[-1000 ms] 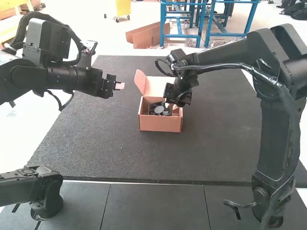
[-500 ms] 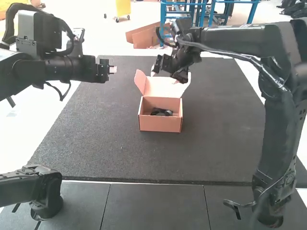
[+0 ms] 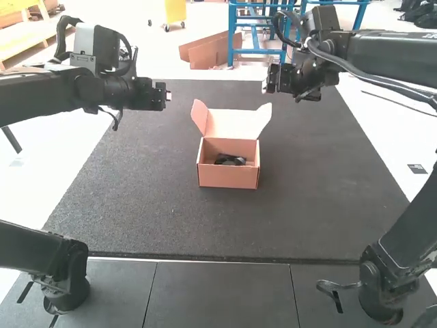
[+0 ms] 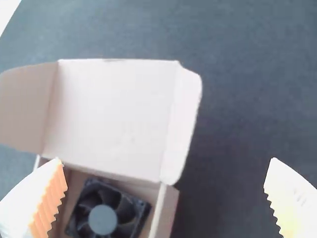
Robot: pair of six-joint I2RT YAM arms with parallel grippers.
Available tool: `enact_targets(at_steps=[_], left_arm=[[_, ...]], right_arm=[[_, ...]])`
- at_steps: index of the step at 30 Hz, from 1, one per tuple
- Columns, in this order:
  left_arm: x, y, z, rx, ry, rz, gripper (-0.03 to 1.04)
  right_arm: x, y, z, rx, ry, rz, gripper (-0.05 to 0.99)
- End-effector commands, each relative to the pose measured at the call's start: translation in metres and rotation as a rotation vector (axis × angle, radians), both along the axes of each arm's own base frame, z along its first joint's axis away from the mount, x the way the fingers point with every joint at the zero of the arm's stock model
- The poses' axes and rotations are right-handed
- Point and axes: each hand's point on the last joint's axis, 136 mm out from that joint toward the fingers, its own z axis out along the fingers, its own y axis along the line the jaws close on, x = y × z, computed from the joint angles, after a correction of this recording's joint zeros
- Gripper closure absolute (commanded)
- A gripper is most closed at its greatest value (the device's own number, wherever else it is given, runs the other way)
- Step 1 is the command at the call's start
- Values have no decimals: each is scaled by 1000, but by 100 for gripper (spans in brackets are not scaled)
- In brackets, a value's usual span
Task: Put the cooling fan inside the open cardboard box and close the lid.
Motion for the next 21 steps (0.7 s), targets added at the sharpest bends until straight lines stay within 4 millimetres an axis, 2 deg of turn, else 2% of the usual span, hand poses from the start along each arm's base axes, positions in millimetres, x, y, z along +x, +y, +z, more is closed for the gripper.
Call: enact_targets(at_steps=[1,8,16,21], left_arm=[[17,9,10,14,-35,69,4],[45,8,-9,40,-7,103,4],[78,3,-26,56,26,116,4],[102,1,-24,52,6,127,4]], right_arm=[[1,-14,7,-28,-84,-5,2],[15,-2,3,12,-124,20,2],[46,8,-12,53,-75,22,2],[60,15,-11,77,-61,21,2]])
